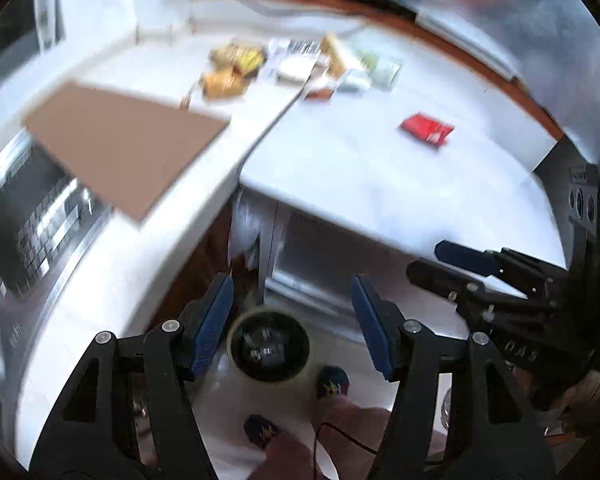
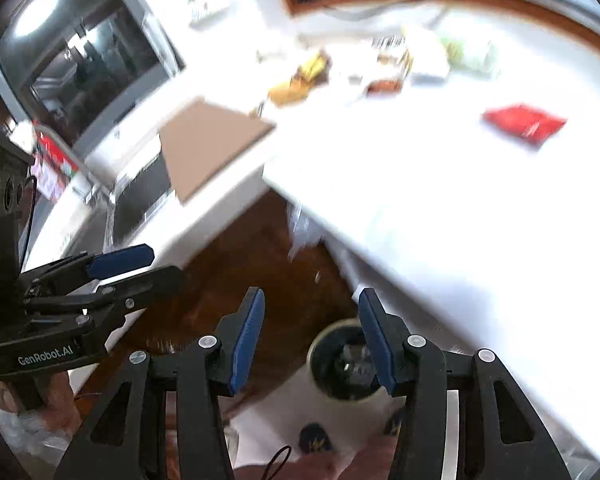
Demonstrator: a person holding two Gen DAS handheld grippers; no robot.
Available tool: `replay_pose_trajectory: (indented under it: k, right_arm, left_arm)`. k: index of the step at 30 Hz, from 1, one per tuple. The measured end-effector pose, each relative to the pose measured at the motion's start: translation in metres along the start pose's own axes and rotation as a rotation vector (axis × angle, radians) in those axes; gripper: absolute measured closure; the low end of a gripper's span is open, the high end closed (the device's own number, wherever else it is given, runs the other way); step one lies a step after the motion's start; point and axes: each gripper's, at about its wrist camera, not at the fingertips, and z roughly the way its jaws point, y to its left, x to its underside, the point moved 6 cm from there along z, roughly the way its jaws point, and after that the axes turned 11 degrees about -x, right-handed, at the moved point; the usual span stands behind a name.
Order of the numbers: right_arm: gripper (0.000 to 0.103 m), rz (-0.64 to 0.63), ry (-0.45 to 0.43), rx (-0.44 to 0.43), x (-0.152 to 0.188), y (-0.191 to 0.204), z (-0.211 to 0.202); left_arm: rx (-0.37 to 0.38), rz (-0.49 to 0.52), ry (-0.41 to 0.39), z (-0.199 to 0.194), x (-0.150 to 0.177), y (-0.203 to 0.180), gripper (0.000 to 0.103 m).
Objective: Collect trash
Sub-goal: 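Raise both tools back over the table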
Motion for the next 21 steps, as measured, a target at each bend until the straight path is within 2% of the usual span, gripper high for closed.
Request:
replay_pose_trajectory:
  k: [5, 11, 15, 21]
  right_arm:
    - [0.053, 0.046, -0.102, 0.057, -0.050, -0.026, -0.049]
    - [0.053, 0.178, -0.180, 0.136, -0.098, -0.116, -0.076]
    - [0.053, 0.265, -0.190, 0.164, -0.118, -0.170, -0.072]
    - [0.053, 0.384, -0.159, 0.183, -0.130, -0.247, -0.035]
  left_arm:
    - [-0.006, 0.026, -0.080, -0.021, -0.050, -0.020, 0.040]
    - [-0.008, 0.008, -0.086, 0.000, -0.111, -0.051, 0.040]
    - [-0.017, 0.009, -0.077, 0.027, -0.142, -0.070, 0.040]
    - [-0.024, -0.023, -0.032, 0.087, -0.179, -0.086, 0.040]
